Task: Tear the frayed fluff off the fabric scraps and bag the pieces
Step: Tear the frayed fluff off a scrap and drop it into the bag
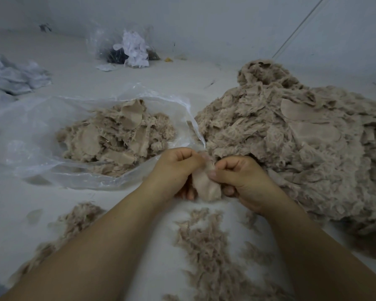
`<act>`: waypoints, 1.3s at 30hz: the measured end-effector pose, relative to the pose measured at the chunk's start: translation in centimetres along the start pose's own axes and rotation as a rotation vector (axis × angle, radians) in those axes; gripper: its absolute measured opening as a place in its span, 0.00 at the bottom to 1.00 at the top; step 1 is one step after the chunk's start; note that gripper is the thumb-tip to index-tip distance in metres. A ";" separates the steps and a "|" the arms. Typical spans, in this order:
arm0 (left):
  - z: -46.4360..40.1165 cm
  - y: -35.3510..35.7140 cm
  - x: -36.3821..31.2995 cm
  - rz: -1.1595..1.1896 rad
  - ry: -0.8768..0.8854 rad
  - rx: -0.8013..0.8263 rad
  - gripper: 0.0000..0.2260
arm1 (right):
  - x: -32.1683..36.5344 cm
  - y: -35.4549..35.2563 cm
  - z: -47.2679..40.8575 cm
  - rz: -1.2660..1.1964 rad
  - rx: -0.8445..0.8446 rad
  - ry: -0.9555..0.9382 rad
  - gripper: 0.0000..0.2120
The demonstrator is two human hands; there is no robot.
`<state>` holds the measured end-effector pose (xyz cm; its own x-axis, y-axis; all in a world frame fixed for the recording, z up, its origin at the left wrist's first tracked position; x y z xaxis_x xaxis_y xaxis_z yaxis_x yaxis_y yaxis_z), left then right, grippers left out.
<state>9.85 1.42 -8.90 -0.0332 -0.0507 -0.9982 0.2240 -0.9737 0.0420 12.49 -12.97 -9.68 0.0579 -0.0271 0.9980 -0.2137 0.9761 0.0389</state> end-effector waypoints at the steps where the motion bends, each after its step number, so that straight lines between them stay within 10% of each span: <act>1: 0.1 0.2 0.0 -0.025 0.013 0.017 0.15 | 0.0 0.0 0.0 0.014 0.011 -0.006 0.06; 12: -1.0 -1.9 -0.8 0.153 0.141 -0.274 0.13 | -0.3 -0.1 0.0 0.069 0.051 0.002 0.13; 19: 2.8 0.8 -0.1 -0.025 -0.079 0.819 0.06 | -0.7 -0.3 -0.3 -0.165 -0.072 0.179 0.16; 26: -0.4 -1.0 0.0 -0.304 0.025 0.043 0.22 | -0.4 -0.3 -0.1 -0.100 -0.068 0.130 0.20; 34: 0.2 -0.1 0.5 -0.266 -0.008 0.172 0.18 | -0.1 0.0 0.2 0.000 0.037 0.038 0.13; 39: -1.1 -1.9 -0.7 0.158 0.074 -0.099 0.17 | -0.2 0.1 0.3 0.064 0.047 0.027 0.06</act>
<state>10.51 3.53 -8.37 0.0809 -0.1807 -0.9802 0.3156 -0.9282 0.1972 12.21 -12.88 -9.86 0.0684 0.0416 0.9968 -0.2636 0.9644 -0.0221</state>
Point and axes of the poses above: each hand's wrist, its own z-axis away from the middle knuckle, its own y-axis out of the palm, x = y × z, the point moved 6 cm from there along -z, towards the middle knuckle, and after that the axes turned 15 degrees about -x, right-handed, at the moved point
